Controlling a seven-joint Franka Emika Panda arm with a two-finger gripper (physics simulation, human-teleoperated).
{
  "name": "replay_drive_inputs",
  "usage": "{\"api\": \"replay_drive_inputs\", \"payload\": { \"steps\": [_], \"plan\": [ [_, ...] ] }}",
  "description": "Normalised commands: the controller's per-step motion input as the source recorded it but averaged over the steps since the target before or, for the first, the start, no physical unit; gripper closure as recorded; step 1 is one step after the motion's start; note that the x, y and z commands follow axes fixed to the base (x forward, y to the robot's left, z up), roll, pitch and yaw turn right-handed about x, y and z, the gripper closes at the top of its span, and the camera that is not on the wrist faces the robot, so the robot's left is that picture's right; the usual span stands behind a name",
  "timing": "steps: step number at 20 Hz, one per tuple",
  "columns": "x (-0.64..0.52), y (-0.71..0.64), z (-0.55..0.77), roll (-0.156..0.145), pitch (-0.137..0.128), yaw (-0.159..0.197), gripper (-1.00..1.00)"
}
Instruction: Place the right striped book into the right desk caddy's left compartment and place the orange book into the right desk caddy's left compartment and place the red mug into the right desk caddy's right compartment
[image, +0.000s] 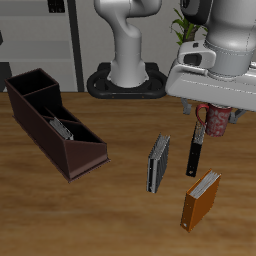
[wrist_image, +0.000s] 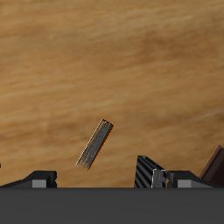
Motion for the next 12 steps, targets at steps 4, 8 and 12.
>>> {"api": "replay_drive_inputs", "payload": {
  "steps": [4, 8, 12],
  "plan": [
    [0.24, 0.00, -0.29, 0.070, -0.007, -0.013, -1.00],
    [0.15, 0.05, -0.41, 0.095, 0.019, 0.018, -1.00],
    [0.12, 0.03, -0.37, 0.063, 0.036, 0.016, -1.00]
  ]
}}
